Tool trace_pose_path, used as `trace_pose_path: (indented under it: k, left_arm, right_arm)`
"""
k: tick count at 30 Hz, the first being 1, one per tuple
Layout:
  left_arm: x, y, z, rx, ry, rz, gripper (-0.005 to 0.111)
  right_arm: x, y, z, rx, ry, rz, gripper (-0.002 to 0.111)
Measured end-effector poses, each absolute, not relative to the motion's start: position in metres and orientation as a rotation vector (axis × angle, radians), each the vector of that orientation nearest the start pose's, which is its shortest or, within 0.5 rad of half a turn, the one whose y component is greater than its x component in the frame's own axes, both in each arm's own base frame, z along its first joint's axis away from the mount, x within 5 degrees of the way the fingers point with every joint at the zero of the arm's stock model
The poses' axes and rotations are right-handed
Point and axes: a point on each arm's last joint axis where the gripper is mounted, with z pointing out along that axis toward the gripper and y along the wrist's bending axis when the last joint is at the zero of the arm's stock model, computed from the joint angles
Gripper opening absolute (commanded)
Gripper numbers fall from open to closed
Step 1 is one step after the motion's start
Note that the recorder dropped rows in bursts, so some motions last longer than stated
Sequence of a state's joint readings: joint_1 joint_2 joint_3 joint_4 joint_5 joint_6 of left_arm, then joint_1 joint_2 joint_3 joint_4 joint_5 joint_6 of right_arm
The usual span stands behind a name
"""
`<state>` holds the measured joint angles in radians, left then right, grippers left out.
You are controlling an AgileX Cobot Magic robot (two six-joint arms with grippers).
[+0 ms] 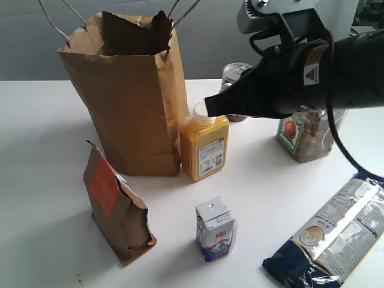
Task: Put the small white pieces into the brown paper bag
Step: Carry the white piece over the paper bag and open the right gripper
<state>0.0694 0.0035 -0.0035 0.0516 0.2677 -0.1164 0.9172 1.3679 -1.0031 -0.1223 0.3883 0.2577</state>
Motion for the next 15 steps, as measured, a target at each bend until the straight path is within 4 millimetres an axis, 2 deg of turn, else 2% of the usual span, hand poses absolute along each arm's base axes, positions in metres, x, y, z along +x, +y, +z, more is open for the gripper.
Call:
trace_pose_path:
  k: [6, 9, 15]
  left_arm:
    - [0.055, 0.005, 0.19, -0.129, 1.746, 0.014, 0.0]
    - [0.055, 0.005, 0.19, -0.129, 1.746, 0.014, 0.0]
    - [0.055, 0.005, 0.19, -0.129, 1.746, 0.014, 0.0]
  right_arm:
    - [0.155, 0.257, 0.314, -0.921, 2.024, 0.652, 0.0]
    - [0.148, 0.267, 0.321, -0.911, 1.937, 0.738, 0.0]
    - [0.151, 0.289, 0.341, -0.872, 1.834, 0.831, 0.0]
